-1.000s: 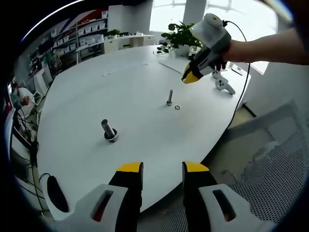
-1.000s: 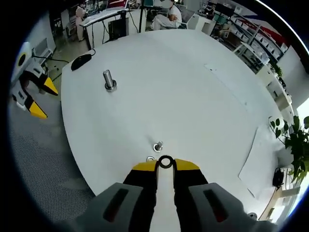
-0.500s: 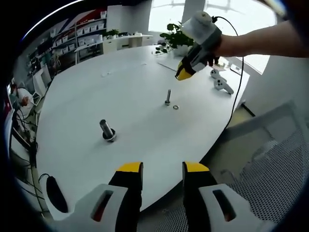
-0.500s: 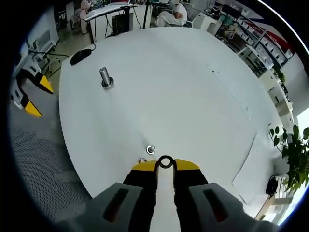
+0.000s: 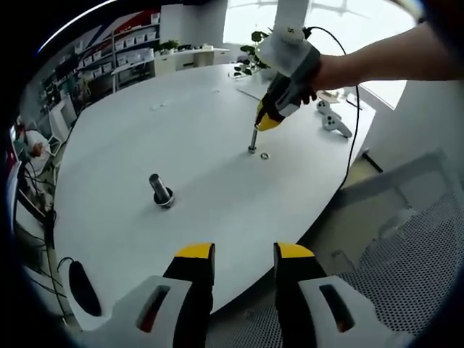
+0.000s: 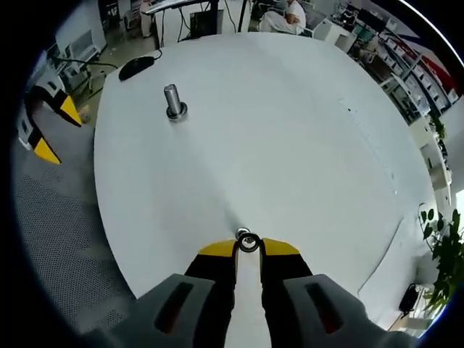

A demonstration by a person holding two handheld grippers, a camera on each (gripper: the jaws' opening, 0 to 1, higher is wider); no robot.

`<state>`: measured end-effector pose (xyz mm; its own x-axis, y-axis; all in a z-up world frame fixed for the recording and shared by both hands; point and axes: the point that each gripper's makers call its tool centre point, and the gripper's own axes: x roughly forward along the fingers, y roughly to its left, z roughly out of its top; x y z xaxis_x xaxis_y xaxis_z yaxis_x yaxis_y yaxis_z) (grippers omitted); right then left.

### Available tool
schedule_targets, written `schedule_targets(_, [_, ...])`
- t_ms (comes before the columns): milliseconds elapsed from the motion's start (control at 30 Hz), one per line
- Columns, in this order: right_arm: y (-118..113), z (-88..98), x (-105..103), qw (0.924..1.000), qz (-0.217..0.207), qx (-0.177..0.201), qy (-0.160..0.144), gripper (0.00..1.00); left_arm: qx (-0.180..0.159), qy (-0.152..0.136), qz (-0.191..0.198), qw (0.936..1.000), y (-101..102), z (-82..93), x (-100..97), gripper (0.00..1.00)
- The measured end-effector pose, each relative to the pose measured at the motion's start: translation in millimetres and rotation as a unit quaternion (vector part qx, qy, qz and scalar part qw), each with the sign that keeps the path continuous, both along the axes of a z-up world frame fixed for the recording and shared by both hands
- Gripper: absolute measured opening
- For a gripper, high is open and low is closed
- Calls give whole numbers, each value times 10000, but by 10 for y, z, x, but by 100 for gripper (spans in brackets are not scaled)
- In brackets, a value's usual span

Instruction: Place the washer onto the threaded stud by aligning its center hole with the stud, sliding it down to the base, and recovering from edge contact or off-axis alignment until the washer reaches the visible bottom stop.

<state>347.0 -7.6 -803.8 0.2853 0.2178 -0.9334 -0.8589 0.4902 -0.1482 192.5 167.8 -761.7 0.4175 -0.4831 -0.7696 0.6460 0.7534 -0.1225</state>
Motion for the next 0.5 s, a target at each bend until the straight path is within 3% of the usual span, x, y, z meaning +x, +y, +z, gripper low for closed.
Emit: schedule_targets(500, [-27,-143,54,9998,101,-109,149,13,79,15,37,10000,36,-22,5,31])
